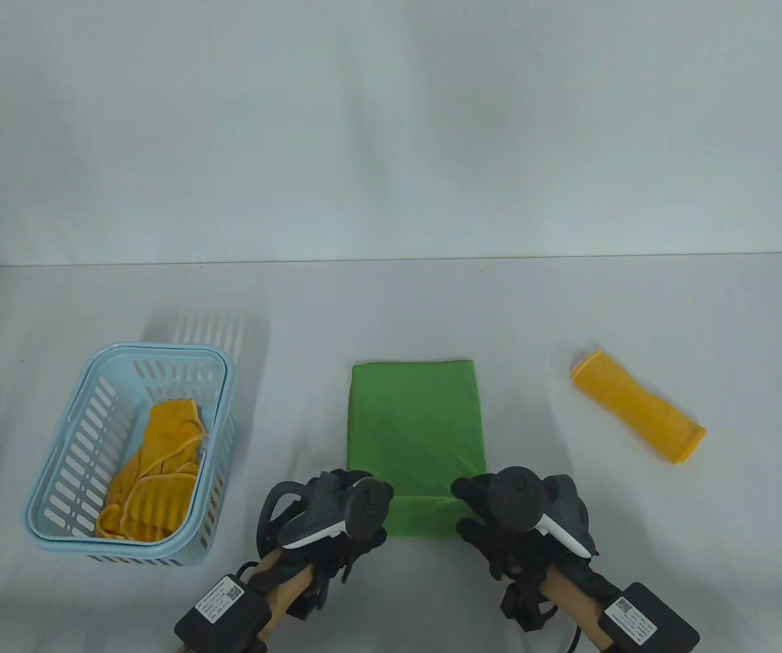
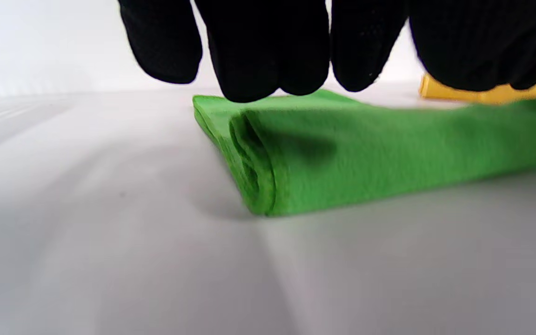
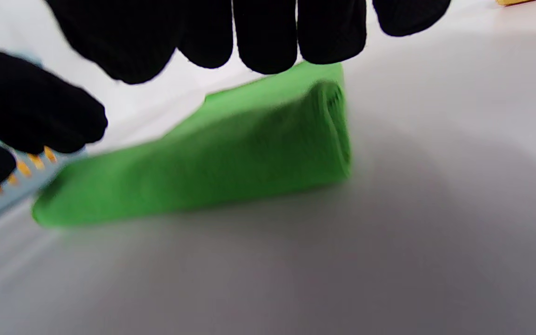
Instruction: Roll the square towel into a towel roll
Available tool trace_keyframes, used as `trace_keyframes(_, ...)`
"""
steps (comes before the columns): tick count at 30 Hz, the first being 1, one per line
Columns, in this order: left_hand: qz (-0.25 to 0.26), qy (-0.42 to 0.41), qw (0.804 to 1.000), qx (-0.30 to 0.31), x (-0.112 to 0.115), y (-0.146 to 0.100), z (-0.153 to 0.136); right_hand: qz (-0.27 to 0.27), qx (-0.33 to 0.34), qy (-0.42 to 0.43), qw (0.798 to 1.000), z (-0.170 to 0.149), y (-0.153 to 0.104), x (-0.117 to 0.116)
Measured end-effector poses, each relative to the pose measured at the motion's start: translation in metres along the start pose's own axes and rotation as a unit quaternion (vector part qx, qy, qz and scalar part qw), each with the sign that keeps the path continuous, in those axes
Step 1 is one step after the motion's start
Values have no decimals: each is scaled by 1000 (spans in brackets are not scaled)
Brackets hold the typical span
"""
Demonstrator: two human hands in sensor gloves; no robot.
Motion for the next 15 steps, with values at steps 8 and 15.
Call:
trace_keyframes(8, -38, 34, 999, -13, 23, 12, 0, 20, -21, -96, 995, -13, 10, -24)
trace_keyframes(15, -68, 21, 997, -25, 38, 17, -7, 7, -24, -127, 992, -16, 12, -31)
Point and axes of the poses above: the tracker on the back of each hand, its own z axis roughly to the thumb side, its own y axis roughly from the wrist to the fingertips, x = y × z, the point moved 5 cm from there along y, roughly from the wrist to the fingertips, and after that the axes turned 6 degrees about y, right-handed, at the moved point
